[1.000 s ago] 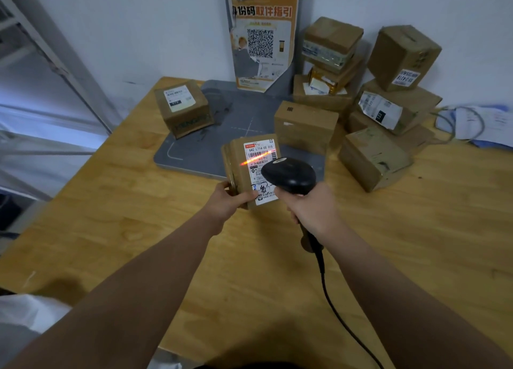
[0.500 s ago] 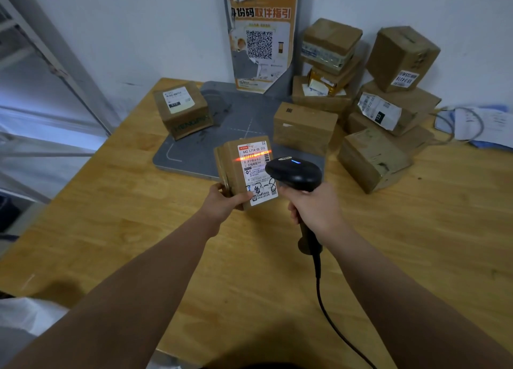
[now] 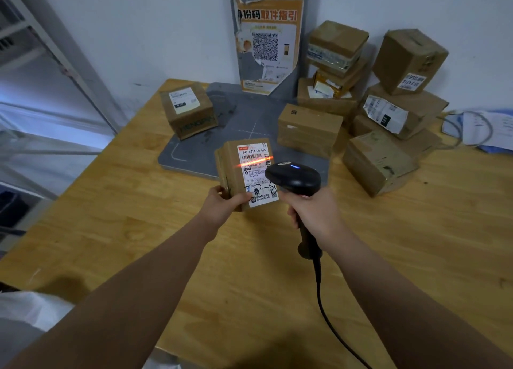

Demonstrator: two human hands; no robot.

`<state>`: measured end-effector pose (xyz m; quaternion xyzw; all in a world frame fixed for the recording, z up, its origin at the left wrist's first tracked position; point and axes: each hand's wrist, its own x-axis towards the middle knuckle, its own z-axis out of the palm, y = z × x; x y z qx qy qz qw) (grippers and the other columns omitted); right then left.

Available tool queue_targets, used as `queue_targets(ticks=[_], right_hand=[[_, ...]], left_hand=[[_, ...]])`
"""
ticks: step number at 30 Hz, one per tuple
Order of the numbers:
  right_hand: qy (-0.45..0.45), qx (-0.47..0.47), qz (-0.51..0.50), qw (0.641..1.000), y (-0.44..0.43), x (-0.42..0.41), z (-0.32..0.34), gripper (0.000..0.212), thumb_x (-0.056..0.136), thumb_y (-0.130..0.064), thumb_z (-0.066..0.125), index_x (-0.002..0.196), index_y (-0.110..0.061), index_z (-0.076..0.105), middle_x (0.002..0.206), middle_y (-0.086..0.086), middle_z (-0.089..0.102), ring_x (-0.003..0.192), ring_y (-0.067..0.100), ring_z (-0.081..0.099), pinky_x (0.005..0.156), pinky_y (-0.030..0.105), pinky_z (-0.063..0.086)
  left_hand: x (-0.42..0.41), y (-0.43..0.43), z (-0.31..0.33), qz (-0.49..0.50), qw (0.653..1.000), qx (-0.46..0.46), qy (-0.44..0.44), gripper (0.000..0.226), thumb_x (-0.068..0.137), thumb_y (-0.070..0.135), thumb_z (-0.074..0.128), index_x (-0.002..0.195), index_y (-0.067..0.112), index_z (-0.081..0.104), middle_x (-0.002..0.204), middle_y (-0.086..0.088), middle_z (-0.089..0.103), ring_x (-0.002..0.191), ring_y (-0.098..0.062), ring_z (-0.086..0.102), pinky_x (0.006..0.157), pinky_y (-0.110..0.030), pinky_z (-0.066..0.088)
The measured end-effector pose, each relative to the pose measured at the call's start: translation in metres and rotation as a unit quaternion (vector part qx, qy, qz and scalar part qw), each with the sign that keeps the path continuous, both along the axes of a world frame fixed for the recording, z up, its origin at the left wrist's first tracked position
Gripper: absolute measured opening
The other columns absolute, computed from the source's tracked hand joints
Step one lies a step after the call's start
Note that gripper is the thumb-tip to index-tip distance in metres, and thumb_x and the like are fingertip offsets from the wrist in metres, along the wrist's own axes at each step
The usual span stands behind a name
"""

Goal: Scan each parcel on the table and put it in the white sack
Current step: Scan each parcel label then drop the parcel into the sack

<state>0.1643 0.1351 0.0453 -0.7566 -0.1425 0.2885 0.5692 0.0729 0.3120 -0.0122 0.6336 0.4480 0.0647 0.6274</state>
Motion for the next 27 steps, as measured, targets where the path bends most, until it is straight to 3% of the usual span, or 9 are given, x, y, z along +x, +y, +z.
queue_targets(ticks=[2,10,15,17,19,22,25,27], right_hand=[[0.001,0.007,0.016,1.0,0.002,-0.004,0.0,0.03,0.084,-0.021,0.072,0.059,-0.008,0.062,0.049,0.004,0.056,0.04,0.016,0.05,0.053,0.028,0.044],[0.046,0.023,0.127,0.991,0.008,-0.072,-0.007,0.026,0.083,-0.015,0.073,0.061,-0.01,0.06,0.049,0.002,0.052,0.038,0.012,0.047,0.043,0.021,0.043],[0.067,0.036,0.208,0.975,0.006,-0.15,-0.027,0.02,0.083,-0.012,0.073,0.066,-0.012,0.064,0.052,-0.003,0.055,0.048,0.009,0.053,0.053,0.025,0.045],[0.067,0.044,0.23,0.97,0.008,-0.183,-0.036,0.025,0.082,-0.01,0.074,0.065,-0.023,0.062,0.051,-0.015,0.057,0.053,0.0,0.055,0.057,0.016,0.044],[0.082,0.053,0.238,0.966,0.011,-0.222,-0.046,0.025,0.08,-0.01,0.077,0.074,-0.03,0.063,0.058,-0.023,0.063,0.062,-0.008,0.059,0.06,0.009,0.043],[0.077,0.047,0.207,0.974,0.019,-0.279,-0.064,0.028,0.075,-0.013,0.082,0.089,-0.032,0.067,0.078,-0.017,0.069,0.078,-0.006,0.064,0.066,0.013,0.047],[0.046,0.029,0.172,0.984,0.026,-0.328,-0.08,0.024,0.075,-0.009,0.081,0.091,-0.021,0.068,0.081,-0.01,0.067,0.078,0.0,0.064,0.063,0.018,0.048],[0.022,0.005,0.166,0.986,0.028,-0.354,-0.091,0.024,0.075,-0.01,0.08,0.091,-0.018,0.065,0.081,-0.005,0.066,0.079,0.007,0.063,0.064,0.02,0.048]], left_hand=[[-0.013,-0.002,0.004,0.018,1.0,0.011,0.003,0.09,0.075,0.039,0.079,0.144,0.009,0.031,0.127,-0.004,0.054,0.106,-0.017,0.058,0.089,-0.032,0.048],[-0.121,-0.026,0.013,0.095,0.994,0.041,0.031,0.08,0.08,0.047,0.071,0.142,0.01,0.035,0.123,-0.003,0.056,0.103,-0.015,0.058,0.075,-0.027,0.047],[-0.209,-0.04,0.012,0.15,0.987,0.062,0.016,0.069,0.085,0.042,0.067,0.139,0.014,0.036,0.117,0.001,0.059,0.101,-0.013,0.059,0.082,-0.028,0.046],[-0.242,-0.044,0.012,0.167,0.984,0.066,-0.003,0.059,0.087,0.041,0.065,0.135,0.021,0.036,0.109,0.005,0.059,0.097,-0.011,0.059,0.079,-0.026,0.046],[-0.282,-0.044,0.009,0.179,0.981,0.068,-0.016,0.056,0.087,0.046,0.064,0.131,0.023,0.039,0.107,0.007,0.061,0.094,-0.009,0.062,0.076,-0.026,0.048],[-0.348,-0.039,-0.007,0.185,0.98,0.078,-0.007,0.043,0.094,0.039,0.056,0.132,0.02,0.049,0.112,0.003,0.066,0.09,-0.003,0.066,0.072,-0.02,0.05],[-0.411,-0.043,-0.017,0.185,0.981,0.057,0.021,0.044,0.098,0.035,0.05,0.138,0.02,0.04,0.119,0.001,0.062,0.093,-0.003,0.063,0.067,-0.017,0.047],[-0.449,-0.042,-0.028,0.183,0.982,0.045,0.035,0.05,0.096,0.035,0.053,0.14,0.023,0.033,0.12,0.001,0.058,0.095,-0.006,0.062,0.072,-0.021,0.051]])
